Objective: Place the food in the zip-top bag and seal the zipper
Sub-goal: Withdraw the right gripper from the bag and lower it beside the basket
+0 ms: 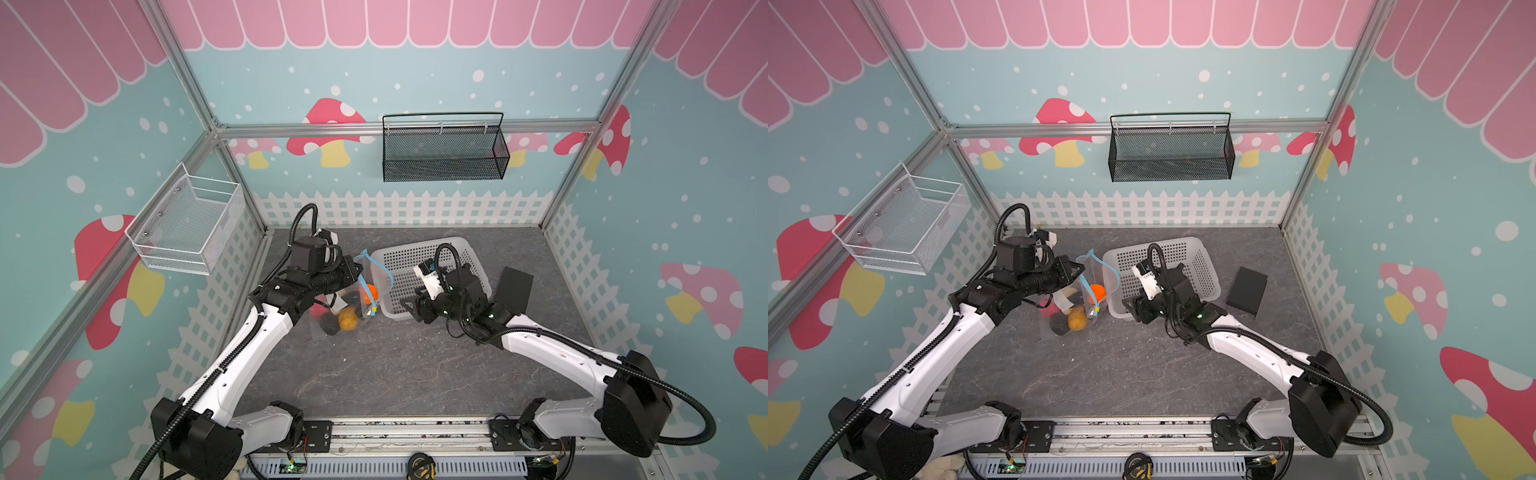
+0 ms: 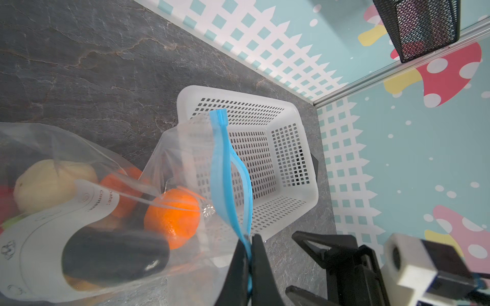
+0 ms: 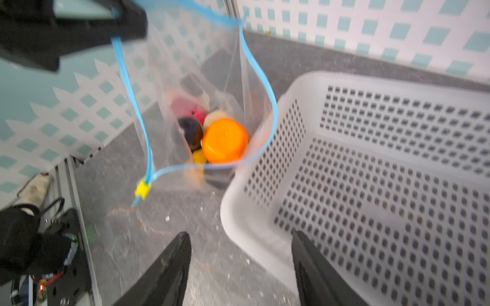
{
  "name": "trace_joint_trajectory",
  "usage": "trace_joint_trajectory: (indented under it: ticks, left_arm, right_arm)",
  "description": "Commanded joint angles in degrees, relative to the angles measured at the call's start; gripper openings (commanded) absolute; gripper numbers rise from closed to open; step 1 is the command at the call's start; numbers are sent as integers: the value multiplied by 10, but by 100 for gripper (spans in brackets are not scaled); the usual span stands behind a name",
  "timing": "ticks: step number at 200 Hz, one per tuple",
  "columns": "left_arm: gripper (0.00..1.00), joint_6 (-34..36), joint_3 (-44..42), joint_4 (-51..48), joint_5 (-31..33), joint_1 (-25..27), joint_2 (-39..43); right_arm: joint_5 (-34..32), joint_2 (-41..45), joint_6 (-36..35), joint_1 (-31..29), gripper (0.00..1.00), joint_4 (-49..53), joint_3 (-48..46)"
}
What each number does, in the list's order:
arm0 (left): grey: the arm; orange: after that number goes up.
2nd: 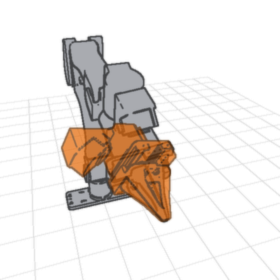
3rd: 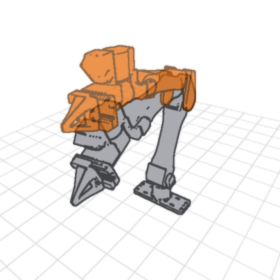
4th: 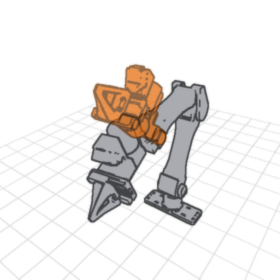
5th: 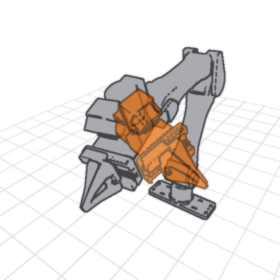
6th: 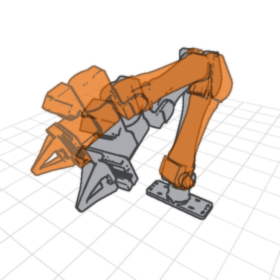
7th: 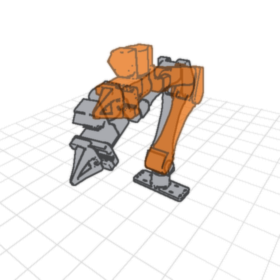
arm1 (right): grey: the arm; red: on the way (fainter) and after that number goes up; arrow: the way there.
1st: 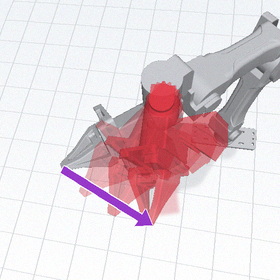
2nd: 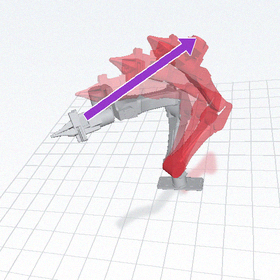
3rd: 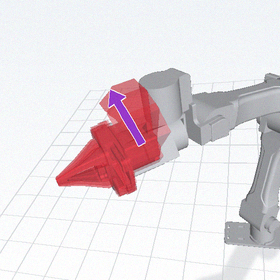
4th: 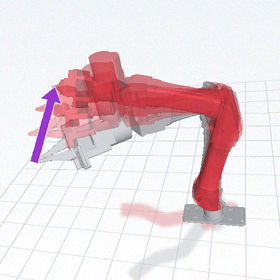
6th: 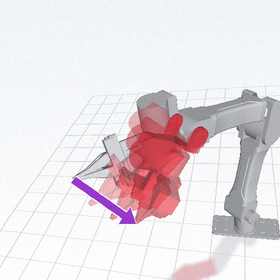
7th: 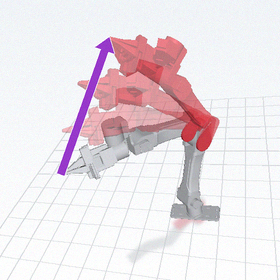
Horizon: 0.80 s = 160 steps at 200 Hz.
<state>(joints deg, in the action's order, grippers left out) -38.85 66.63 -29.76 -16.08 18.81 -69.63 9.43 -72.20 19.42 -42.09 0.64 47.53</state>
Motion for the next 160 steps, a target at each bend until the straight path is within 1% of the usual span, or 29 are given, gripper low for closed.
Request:
trace_joint_trajectory:
  ticks: [1, 15, 27, 49, 68, 86, 117, 160]
  left_arm:
    - [0, -6, 9, 12, 4, -3, 5]
    - [0, -4, 15, 10, 3, -3, 1]
    - [0, -4, 21, 9, 2, -3, -2]
    - [0, -3, 25, 6, 3, -3, -6]
    - [0, -1, 26, 3, 3, -3, -6]
    - [0, -2, 26, 2, 3, -3, -5]
    - [0, -1, 28, -3, 6, -3, -2]
    - [0, 0, 24, -8, 11, -3, 5]
  right_arm:
    - [-47, 58, -19, -7, 60, 29, -63]
    - [-48, 73, -16, -8, 59, 12, -100]
    - [-45, 64, -17, -8, 57, -6, -122]
    - [-71, 16, -24, -8, 52, -40, -139]
    - [-68, -28, -24, -8, 51, -92, -139]
    - [-63, -73, -26, -8, 48, -127, -123]
    - [-80, -151, -35, -7, 46, -132, -71]
    - [-94, -209, -59, -1, 41, -137, -16]
